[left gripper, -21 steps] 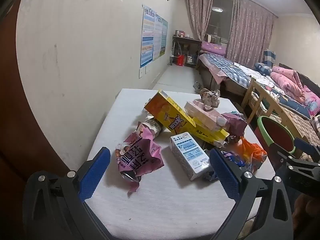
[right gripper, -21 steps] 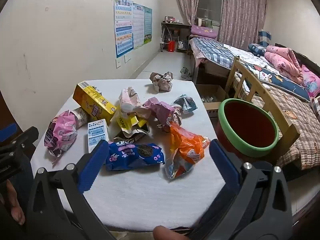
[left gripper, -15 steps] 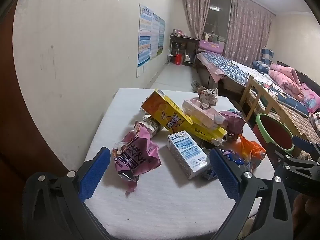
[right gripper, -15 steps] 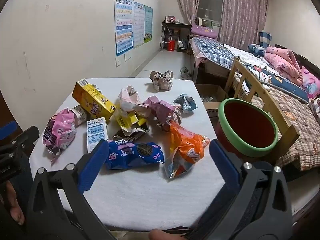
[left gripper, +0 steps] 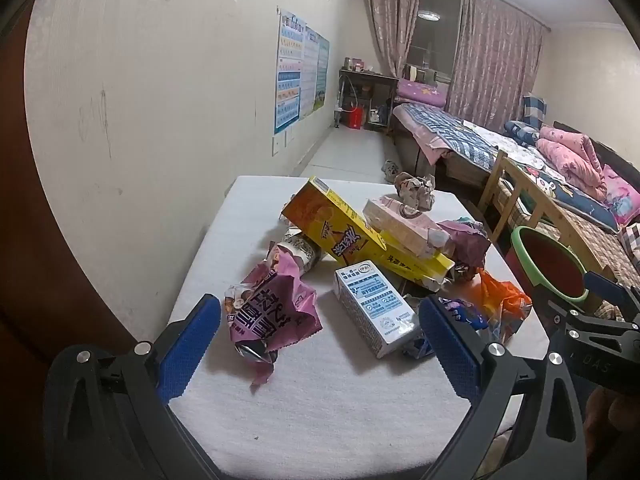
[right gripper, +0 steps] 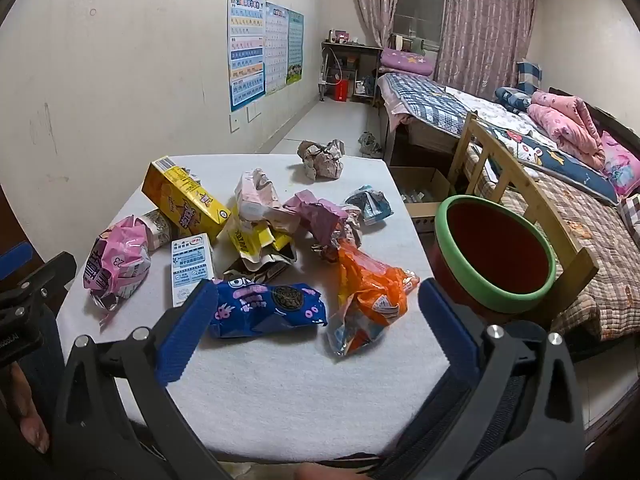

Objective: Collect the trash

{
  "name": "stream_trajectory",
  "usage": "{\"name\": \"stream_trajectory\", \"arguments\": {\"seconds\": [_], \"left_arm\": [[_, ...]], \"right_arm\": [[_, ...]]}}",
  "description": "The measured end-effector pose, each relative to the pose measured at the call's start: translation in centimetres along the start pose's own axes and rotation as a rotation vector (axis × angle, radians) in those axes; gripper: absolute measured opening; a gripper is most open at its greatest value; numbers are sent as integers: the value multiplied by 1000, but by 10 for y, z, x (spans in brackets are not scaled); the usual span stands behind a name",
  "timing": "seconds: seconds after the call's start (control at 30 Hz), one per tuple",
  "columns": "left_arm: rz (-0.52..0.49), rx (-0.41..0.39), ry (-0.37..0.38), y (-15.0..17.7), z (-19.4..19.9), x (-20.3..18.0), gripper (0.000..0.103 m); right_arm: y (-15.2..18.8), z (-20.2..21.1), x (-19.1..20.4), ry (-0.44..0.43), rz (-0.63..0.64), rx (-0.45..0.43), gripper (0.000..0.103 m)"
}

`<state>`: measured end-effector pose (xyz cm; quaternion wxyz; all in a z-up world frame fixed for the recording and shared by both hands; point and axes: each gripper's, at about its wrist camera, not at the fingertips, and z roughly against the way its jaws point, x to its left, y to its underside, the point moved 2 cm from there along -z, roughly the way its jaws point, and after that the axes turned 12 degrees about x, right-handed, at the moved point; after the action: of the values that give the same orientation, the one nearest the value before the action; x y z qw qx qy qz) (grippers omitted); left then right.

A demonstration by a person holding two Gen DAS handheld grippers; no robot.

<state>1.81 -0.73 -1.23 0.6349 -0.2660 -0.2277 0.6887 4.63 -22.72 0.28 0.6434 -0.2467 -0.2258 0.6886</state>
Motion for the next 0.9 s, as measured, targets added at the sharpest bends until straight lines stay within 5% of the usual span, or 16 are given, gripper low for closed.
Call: {"name": "stream_trajectory", "arguments": {"seconds": [0.9], "left_arm": [[-3, 12, -2, 6, -4, 1, 95]], "right_arm": [[0, -6, -3, -2, -5, 16, 99]]}}
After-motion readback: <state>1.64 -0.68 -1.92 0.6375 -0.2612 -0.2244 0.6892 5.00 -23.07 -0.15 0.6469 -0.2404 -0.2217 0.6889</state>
